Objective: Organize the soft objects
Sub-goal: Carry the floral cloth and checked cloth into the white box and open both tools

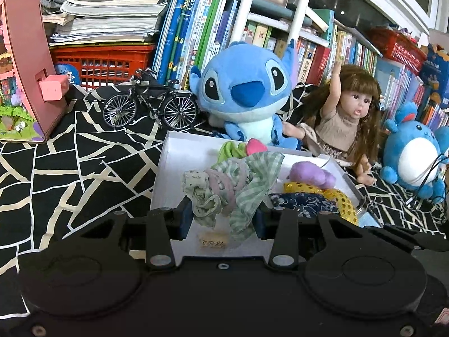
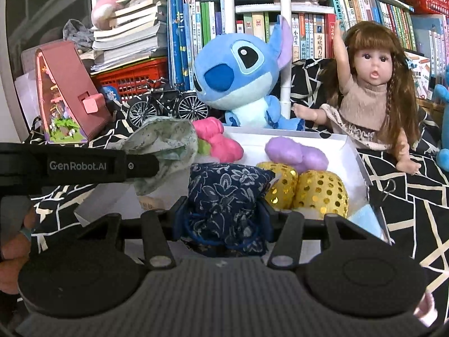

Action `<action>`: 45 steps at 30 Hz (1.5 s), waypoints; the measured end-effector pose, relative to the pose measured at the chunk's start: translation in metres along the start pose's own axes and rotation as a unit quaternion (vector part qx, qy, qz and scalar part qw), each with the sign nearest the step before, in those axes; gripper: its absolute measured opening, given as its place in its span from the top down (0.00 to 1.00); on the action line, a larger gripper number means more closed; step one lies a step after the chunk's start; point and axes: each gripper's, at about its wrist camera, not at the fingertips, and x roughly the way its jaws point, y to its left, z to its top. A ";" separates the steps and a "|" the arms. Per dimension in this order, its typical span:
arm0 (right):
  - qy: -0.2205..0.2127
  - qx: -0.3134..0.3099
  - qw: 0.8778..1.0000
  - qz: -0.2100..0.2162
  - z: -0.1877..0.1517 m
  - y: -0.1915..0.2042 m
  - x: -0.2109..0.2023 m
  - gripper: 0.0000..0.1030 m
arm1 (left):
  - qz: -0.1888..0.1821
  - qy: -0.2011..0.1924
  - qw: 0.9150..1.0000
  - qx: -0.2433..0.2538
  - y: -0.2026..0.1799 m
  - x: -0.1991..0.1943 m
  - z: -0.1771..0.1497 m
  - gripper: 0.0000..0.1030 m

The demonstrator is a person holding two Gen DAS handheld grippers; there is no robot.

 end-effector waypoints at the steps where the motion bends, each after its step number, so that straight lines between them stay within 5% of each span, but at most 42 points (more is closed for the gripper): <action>1: 0.000 -0.001 1.000 -0.001 0.000 0.000 0.001 0.46 | 0.002 0.000 1.000 0.003 0.000 0.001 -0.001 0.61; 18: 0.000 0.009 1.000 -0.025 0.005 -0.010 0.013 0.43 | 0.009 -0.005 1.000 0.029 -0.006 0.006 -0.008 0.59; 28: -0.001 -0.006 1.000 -0.009 -0.004 -0.007 0.001 0.22 | 0.020 -0.017 0.997 0.066 -0.016 -0.010 -0.020 0.45; 45: -0.013 -0.036 0.999 -0.010 -0.010 0.000 -0.029 0.15 | 0.027 -0.020 0.996 0.081 -0.022 -0.028 -0.025 0.23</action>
